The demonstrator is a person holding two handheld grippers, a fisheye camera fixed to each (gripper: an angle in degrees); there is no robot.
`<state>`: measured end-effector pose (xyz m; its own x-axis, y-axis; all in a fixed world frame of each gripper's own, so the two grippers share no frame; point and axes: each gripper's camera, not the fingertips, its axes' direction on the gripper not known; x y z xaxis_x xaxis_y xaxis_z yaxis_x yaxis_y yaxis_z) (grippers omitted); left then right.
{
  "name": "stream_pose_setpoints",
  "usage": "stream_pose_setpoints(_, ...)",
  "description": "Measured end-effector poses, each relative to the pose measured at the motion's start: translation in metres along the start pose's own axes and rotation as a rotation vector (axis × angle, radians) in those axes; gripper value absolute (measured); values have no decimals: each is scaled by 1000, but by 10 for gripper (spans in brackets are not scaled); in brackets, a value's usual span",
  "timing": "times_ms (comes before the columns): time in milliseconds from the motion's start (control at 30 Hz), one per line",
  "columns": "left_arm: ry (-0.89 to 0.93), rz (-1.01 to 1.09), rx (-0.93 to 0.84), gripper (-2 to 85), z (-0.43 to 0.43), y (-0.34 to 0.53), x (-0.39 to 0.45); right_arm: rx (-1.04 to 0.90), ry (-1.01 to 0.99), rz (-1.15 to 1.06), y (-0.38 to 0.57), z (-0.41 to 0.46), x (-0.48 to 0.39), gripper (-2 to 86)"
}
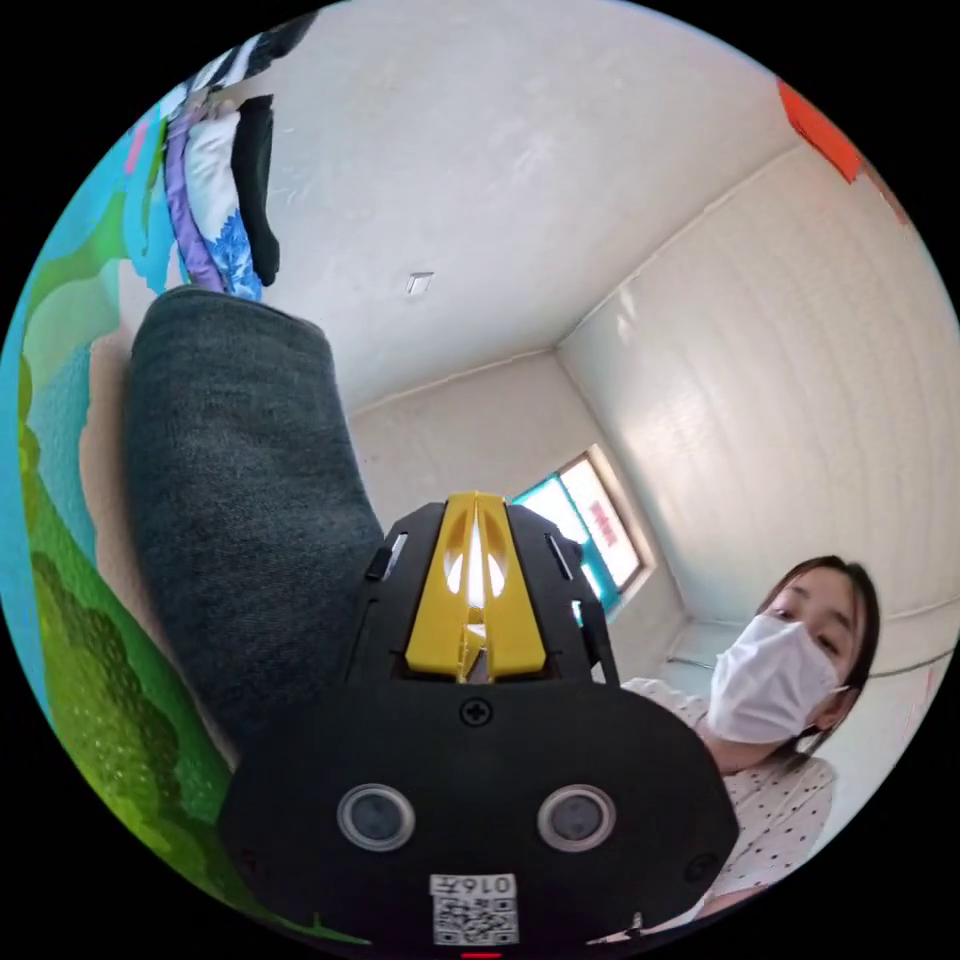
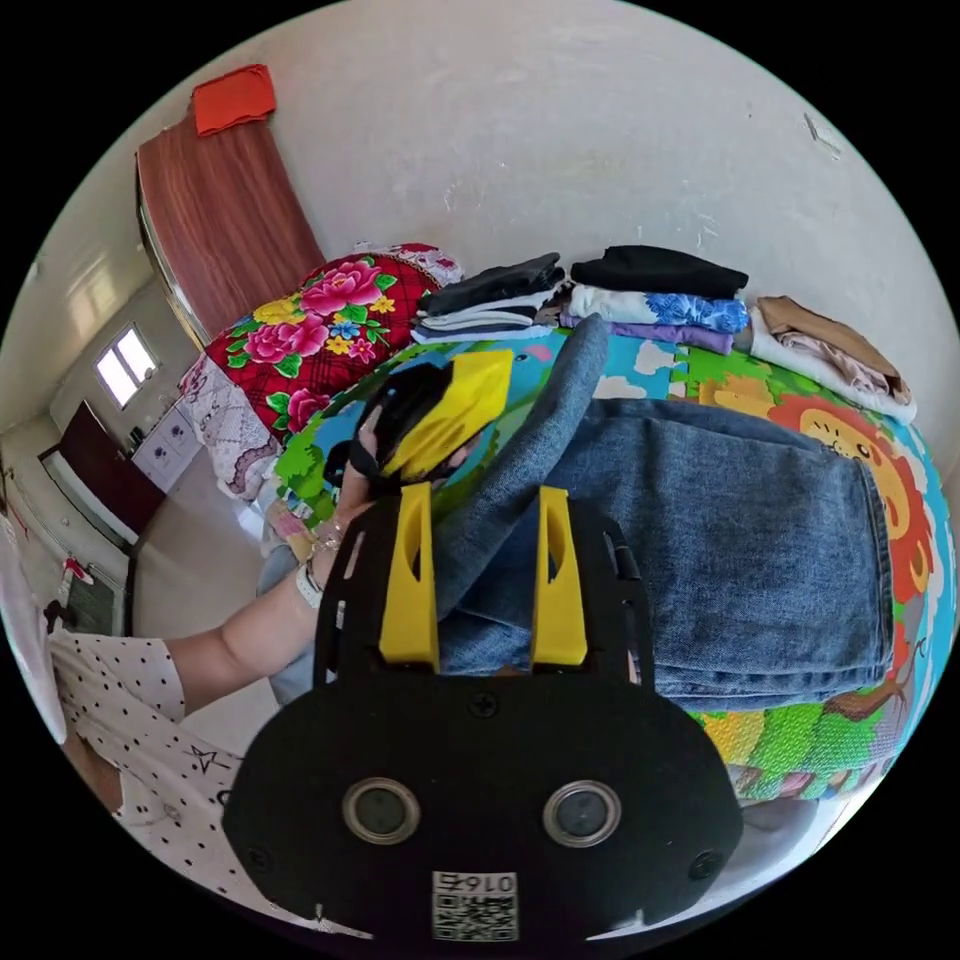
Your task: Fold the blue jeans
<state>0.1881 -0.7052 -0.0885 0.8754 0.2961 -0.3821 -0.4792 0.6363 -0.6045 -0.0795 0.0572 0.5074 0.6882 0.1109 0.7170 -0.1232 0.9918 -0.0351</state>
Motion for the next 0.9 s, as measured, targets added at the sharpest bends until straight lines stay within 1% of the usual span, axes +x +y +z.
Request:
stream_pose_setpoints(33, -33, 15, -5, -10, 3, 3, 1, -42, 5, -17, -6, 5, 6, 134)
stream_pose_setpoints(100, -139, 71, -69, -10, 20, 13, 6, -103, 34, -32, -17, 15, 11, 118)
stream_pose_setpoints(167, -170, 129, -108, -10, 33, 22, 13, -166, 97, -126, -29, 31, 6, 105)
stream_pose_setpoints(267, -198, 188, -102, -9, 45, 38, 21, -201, 176, -182, -36, 50, 5, 71)
stream_pose_setpoints(300, -180, 180, -90, -9, 45, 41, 21, -204, 169, -186, -37, 52, 6, 62)
stream_pose_setpoints(367, -176, 180, -88, -9, 44, 44, 23, -180, 89, -152, -44, 52, 21, 34)
stream_pose_setpoints(433, -238, 200, -112, -7, 45, 46, 31, -162, 0, -135, -54, 47, 35, 24)
stream_pose_setpoints(500, -378, 287, -195, -1, 56, 52, 49, -158, -58, -127, -68, 41, 45, 19)
stream_pose_setpoints(533, -417, 321, -219, 2, 61, 55, 55, -149, -91, -123, -81, 35, 51, 16)
stream_pose_setpoints(567, -495, 401, -266, 33, 73, 64, 69, -140, -114, -122, -94, 28, 56, 14)
stream_pose_setpoints(600, -570, 462, -290, 88, 84, 74, 83, -135, -120, -117, -102, 24, 58, 14)
stream_pose_setpoints(633, -606, 483, -294, 101, 90, 80, 89, -122, -135, -115, -116, 17, 62, 13)
stream_pose_setpoints(700, -710, 559, -346, 142, 113, 103, 105, -106, -133, -118, -135, 8, 66, 11)
stream_pose_setpoints(833, -828, 635, -374, 174, 151, 140, 110, -101, -107, -107, -176, 1, 77, 9)
stream_pose_setpoints(900, -994, 685, -407, 198, 183, 163, 105, -105, -89, -92, -192, 4, 82, 9)
